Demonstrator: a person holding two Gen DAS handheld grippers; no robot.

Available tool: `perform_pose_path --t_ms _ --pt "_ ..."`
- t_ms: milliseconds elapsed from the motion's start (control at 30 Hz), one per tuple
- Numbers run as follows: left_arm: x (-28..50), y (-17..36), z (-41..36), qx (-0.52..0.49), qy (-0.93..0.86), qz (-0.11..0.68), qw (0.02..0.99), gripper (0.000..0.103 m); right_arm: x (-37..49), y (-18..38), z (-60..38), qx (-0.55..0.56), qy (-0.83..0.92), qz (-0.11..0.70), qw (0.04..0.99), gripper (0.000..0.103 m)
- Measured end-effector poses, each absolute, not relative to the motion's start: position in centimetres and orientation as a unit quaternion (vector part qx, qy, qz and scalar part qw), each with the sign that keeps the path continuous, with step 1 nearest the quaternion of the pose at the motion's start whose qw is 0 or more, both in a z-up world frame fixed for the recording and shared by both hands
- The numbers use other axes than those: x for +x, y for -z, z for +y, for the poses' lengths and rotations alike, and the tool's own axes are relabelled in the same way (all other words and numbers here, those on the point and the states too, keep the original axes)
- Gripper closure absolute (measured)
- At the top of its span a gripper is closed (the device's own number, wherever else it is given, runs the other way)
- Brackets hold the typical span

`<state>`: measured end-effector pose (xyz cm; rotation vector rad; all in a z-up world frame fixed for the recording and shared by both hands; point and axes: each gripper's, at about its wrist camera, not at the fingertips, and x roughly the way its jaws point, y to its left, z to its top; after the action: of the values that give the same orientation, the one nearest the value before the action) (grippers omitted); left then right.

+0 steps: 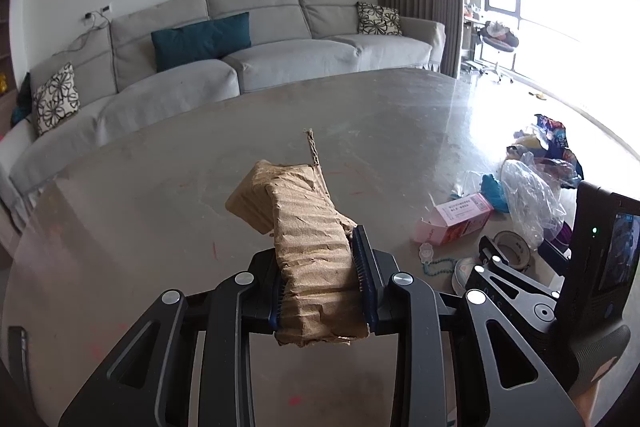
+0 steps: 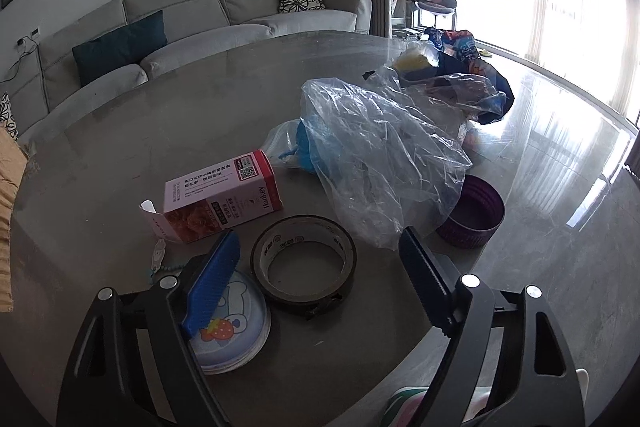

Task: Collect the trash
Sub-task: 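Grasp the black tape roll with the right gripper while the left holds cardboard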

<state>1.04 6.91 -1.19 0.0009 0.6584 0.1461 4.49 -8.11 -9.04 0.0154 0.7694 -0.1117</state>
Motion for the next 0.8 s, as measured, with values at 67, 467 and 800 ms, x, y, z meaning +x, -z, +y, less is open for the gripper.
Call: perform_pose_path --t_ms 67,467,800 --pt "1.1 1.2 7.0 0.000 -0.070 0.325 0.943 0.072 4.6 9.1 -8.3 0.019 0.055 0.380 0.923 0.022" --pt "1.1 0.8 7.2 -0.005 -0.071 0.321 0.944 0.071 3.7 8.4 -7.8 0.018 0.041 0.377 0.925 0.052" --pt "1.0 0.6 6.8 0.000 -0.071 0.316 0.946 0.071 1.5 3.6 -6.0 -0.027 0.010 0.318 0.948 0.052"
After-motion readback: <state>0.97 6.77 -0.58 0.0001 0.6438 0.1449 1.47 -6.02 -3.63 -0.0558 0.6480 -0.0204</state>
